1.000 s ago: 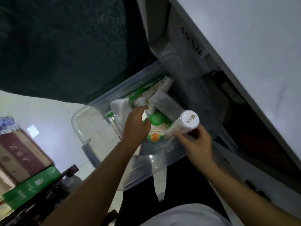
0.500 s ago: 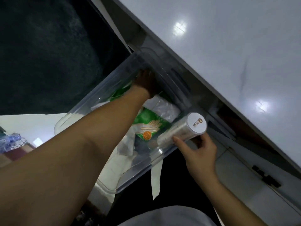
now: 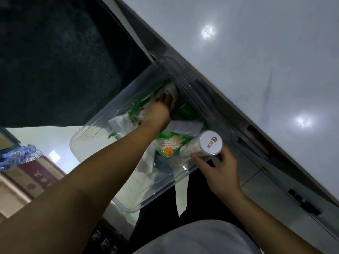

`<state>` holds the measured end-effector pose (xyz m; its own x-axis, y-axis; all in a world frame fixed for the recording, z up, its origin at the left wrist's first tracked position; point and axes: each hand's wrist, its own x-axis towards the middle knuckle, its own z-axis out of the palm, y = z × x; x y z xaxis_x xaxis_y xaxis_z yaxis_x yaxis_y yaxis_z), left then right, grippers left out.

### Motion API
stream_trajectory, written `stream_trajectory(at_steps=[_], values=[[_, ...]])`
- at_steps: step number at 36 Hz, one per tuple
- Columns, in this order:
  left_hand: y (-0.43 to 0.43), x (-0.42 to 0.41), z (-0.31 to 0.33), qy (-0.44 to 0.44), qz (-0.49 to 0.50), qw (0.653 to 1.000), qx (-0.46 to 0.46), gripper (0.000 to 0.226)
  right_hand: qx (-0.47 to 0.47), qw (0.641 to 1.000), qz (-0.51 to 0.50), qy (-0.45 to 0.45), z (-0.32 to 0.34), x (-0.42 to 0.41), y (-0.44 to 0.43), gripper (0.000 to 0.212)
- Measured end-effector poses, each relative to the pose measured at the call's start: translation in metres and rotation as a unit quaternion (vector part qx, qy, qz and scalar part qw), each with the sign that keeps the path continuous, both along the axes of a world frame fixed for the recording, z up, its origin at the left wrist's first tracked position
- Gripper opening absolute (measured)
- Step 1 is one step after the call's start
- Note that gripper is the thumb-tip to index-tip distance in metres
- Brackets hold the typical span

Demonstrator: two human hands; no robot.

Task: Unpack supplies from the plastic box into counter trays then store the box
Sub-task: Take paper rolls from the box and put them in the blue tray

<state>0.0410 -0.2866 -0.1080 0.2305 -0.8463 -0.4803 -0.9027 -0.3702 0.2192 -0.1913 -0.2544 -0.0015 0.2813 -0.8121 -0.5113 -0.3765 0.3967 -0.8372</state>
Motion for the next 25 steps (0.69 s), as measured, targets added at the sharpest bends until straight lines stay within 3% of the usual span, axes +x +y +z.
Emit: stream_trajectory(at_steps=[4,8,13,20,25], values=[[0.022,0.002,0.004,0.064,0.103,0.993,0.000,0.056,-0.028,0.999,0.023,-0.015,0.000,0.001,-0.007,0.050],[0.054,0.015,0.023,0.108,0.160,0.981,0.026,0.055,-0.043,0.997,0.052,-0.037,0.007,0.001,-0.015,0.043],[0.093,0.028,0.074,0.127,0.261,0.956,-0.033,0.050,-0.076,0.991,0.106,-0.042,0.018,-0.003,-0.018,0.047],[0.158,0.023,0.185,0.191,0.348,0.905,-0.155,0.053,-0.123,0.987,0.100,-0.033,0.050,-0.004,0.004,0.045],[0.213,0.014,0.266,0.346,0.357,0.836,-0.234,0.060,-0.122,0.988,0.067,-0.060,0.072,-0.007,0.045,0.050]])
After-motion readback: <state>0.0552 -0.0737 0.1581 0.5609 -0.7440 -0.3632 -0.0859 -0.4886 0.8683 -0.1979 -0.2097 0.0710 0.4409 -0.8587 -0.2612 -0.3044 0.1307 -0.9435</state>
